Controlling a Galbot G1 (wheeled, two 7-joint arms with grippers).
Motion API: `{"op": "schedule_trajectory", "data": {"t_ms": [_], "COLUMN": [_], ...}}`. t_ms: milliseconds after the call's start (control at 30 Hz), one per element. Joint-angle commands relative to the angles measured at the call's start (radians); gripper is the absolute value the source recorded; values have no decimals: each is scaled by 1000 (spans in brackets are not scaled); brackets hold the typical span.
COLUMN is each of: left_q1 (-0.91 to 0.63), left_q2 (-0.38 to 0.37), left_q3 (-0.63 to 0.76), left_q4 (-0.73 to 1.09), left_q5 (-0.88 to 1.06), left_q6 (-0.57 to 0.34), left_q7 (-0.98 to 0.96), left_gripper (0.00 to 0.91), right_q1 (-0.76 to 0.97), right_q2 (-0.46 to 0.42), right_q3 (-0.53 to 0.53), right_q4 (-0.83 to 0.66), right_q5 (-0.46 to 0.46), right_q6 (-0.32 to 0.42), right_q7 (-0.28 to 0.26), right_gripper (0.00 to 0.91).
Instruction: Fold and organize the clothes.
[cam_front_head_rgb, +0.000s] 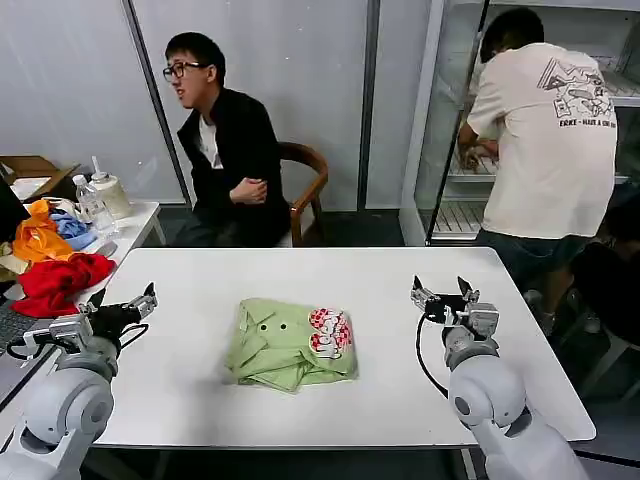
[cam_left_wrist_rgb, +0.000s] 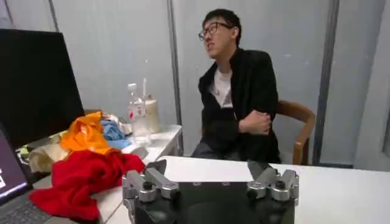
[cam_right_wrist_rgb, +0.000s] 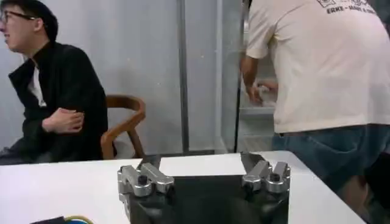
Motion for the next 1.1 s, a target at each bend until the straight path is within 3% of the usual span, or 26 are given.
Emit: {"op": "schedule_trajectory", "data": {"t_ms": [33, 1100], "left_q1": [1, 2], "left_q2": [0, -10], "left_q3": [1, 15], "left_q4": [11, 5], "left_q5": [-1, 3], "left_q6": [-3, -7], "left_q7": [2, 1], "left_gripper": [907, 907], "right_q1": [0, 2], "right_q2": [-1, 6], "right_q3": [3, -1], "right_q4": [4, 6], "right_q5": [2, -2], "right_q6": [-2, 4], "right_q7": [0, 4], "right_gripper": [907, 907]}}
